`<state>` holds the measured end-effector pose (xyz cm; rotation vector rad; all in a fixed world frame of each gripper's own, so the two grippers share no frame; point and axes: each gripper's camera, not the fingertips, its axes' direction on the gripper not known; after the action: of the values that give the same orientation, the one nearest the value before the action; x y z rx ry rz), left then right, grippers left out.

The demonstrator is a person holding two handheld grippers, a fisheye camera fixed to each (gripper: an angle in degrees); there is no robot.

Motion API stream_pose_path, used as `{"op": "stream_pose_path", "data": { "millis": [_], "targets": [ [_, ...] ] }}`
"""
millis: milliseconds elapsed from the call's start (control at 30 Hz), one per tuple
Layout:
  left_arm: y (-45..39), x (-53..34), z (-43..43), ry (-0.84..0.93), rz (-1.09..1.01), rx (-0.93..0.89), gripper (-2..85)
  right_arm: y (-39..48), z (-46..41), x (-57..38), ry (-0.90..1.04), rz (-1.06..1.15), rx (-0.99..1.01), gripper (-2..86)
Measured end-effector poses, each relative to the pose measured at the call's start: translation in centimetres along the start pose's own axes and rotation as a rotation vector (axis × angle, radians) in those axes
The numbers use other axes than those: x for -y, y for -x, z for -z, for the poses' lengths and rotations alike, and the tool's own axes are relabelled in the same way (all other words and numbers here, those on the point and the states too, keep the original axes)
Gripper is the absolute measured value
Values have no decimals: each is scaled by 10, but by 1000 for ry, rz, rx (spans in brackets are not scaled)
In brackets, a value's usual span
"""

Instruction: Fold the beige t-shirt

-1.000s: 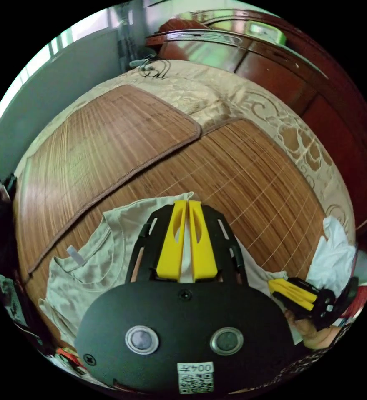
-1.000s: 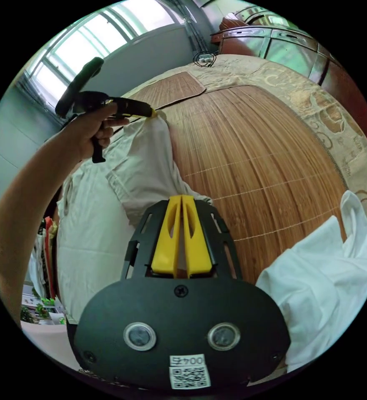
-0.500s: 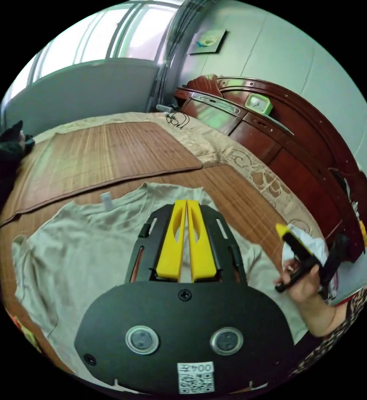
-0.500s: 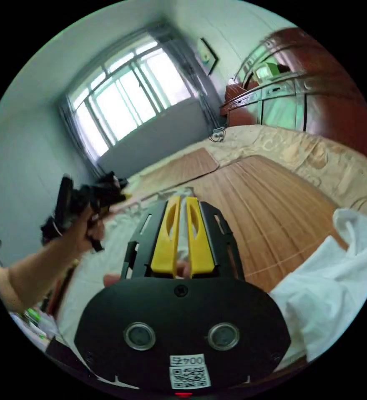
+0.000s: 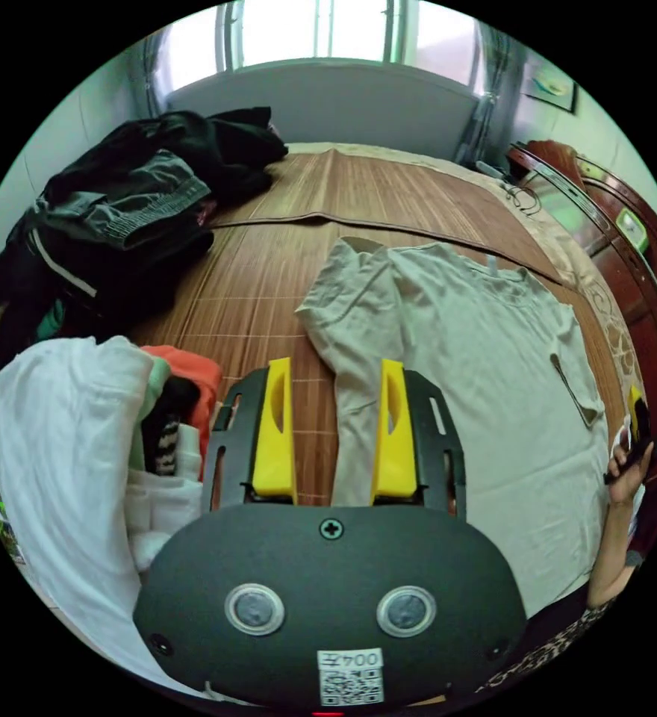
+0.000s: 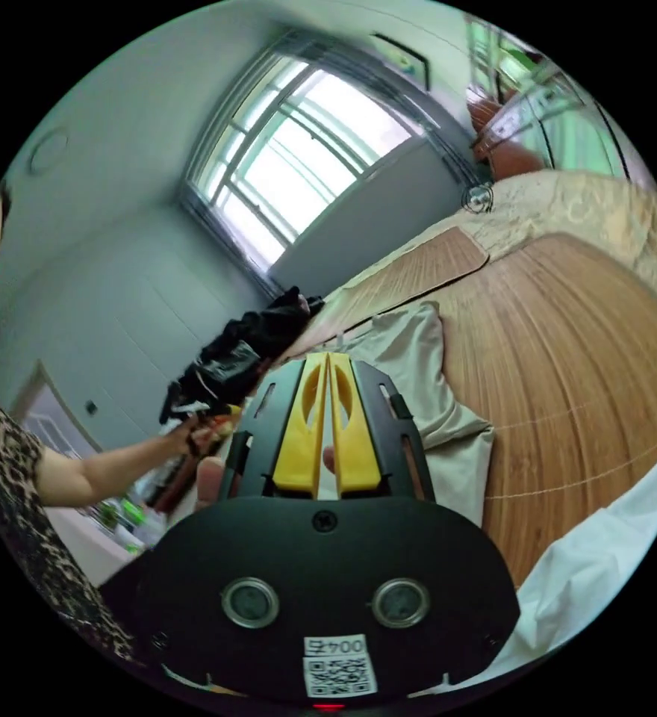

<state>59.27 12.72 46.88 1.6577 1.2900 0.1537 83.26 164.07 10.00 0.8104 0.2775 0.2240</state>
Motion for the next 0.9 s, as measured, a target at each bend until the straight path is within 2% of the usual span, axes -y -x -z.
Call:
{"op": "stream_pose_path", "data": {
  "millis": [67, 133, 267, 300, 367, 433, 533, 667, 767, 833, 900],
  "targets": [
    [5, 20, -8, 23, -8, 7, 163, 22, -9, 2, 31, 98, -131, 15],
    [4, 45, -16, 49, -23, 23, 170, 34, -16, 1, 9, 106, -192, 31],
    [4, 74, -21, 80, -6, -18, 168, 30, -22, 2, 13, 43, -39, 44],
    [5, 81, -20, 85, 4, -31, 163, 28, -22, 4, 15, 25, -57, 25],
    [8, 89, -16, 87, 22, -44, 144, 28, -25, 9, 31, -7, -120, 9],
    [12, 92, -2, 53, 45, -47, 87, 33, -30, 13, 85, 31, -153, 4],
    [15, 92, 16, 49, 62, -32, 39, 42, -32, 16, 127, 118, -95, 18],
    [32, 79, 50, -45, 180, -111, 25, 43, -36, 23, 143, 126, -44, 56],
    [53, 49, 78, -189, 369, -316, 21, 38, -43, 31, 180, 72, -58, 120],
    [52, 37, 89, -230, 370, -362, 20, 29, -46, 35, 205, 11, -25, 160],
    [38, 30, 106, -277, 296, -320, 19, 17, -47, 40, 205, -60, 23, 179]
  ]
}}
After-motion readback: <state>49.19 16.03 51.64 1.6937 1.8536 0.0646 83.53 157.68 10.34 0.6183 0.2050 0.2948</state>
